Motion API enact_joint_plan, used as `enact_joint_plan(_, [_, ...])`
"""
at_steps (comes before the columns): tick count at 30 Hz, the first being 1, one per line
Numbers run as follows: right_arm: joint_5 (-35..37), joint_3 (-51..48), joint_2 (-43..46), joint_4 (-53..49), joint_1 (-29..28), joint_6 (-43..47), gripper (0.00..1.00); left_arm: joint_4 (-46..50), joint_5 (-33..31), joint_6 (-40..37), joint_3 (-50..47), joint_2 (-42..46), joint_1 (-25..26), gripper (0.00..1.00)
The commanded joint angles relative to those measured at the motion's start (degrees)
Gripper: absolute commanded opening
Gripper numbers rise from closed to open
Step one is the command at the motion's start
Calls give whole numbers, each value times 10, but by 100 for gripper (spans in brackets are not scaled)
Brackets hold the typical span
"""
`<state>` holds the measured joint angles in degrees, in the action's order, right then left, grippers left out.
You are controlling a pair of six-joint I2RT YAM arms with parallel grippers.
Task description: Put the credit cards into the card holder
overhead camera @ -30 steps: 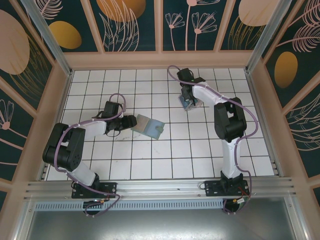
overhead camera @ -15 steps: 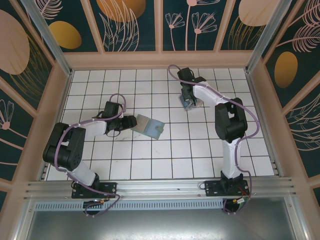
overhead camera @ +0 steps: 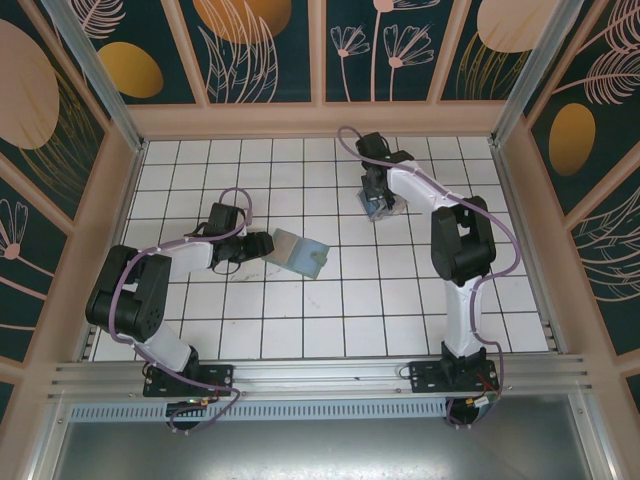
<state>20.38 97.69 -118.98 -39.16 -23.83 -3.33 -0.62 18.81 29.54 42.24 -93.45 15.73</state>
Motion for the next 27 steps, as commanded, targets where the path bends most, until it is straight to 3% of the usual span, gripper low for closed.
enact_joint_plan(1, [-10,31,31,-39,9,-8,0,-2,-1,-5,3,18,1,59])
enact_joint_plan(15, [-34,38,101,-49,13,-59,0,-19,4,6,10,48,2,60])
enact_joint_plan(20, [-41,-6,156,-22,5,-97,0,-58,17,22,-1,42,2,60])
enact_joint_plan(27, [-104,-104,222,42,-33,-206,0,-67,19,23,1,35,1,61])
